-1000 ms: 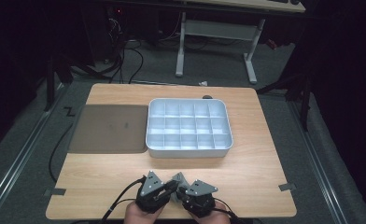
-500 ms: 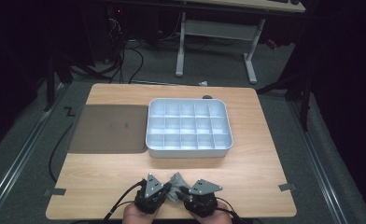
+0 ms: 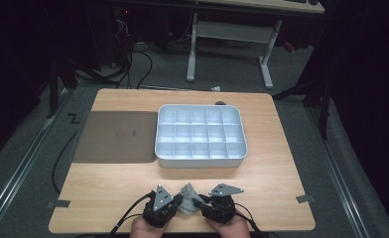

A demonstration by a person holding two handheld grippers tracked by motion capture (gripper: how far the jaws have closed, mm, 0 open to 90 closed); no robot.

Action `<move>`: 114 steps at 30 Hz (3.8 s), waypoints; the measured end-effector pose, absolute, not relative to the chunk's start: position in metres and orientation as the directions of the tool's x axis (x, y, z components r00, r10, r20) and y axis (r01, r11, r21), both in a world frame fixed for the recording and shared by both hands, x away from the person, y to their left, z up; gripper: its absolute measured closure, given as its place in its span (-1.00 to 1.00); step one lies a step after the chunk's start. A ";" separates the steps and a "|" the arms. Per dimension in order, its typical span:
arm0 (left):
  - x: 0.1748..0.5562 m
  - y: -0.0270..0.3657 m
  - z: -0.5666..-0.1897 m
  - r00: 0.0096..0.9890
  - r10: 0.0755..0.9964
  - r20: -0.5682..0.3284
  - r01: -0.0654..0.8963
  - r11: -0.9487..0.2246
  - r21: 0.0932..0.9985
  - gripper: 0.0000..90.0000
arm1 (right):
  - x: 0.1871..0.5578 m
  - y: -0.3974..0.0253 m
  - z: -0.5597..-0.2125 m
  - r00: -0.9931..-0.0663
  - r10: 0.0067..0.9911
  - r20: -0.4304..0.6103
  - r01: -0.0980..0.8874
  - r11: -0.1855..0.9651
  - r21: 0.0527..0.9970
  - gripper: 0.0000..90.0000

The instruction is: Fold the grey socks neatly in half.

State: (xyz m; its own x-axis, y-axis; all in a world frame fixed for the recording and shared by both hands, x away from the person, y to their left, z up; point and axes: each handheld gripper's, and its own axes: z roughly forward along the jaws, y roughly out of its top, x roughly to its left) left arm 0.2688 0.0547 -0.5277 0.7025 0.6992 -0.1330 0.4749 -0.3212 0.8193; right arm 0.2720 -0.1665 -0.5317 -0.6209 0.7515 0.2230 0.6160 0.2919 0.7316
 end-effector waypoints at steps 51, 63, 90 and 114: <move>0.265 0.041 -0.533 0.723 0.681 -0.113 0.474 -0.372 0.798 1.00 | 0.273 -0.156 -0.528 -0.616 0.779 0.114 0.589 0.360 0.723 1.00; 0.265 0.039 -0.533 0.725 0.680 -0.109 0.472 -0.376 0.797 1.00 | 0.260 -0.148 -0.513 -0.674 0.724 0.151 0.528 0.328 0.784 1.00; 0.266 0.054 -0.526 0.717 0.671 -0.186 0.491 -0.297 0.819 0.60 | 0.262 -0.158 -0.519 -0.639 0.755 0.146 0.543 0.309 0.781 1.00; 0.267 0.078 -0.528 0.670 0.725 -0.158 0.535 -0.324 0.780 0.80 | 0.262 -0.160 -0.518 -0.639 0.754 0.153 0.545 0.304 0.782 1.00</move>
State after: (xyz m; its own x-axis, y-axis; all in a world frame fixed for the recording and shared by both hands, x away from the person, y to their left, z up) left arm 0.2673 0.0778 -0.5280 0.6699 0.7254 -0.1583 0.5351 -0.3240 0.7802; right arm 0.2619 -0.1603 -0.5180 -0.6392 0.7538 0.1525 0.5449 0.3039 0.7815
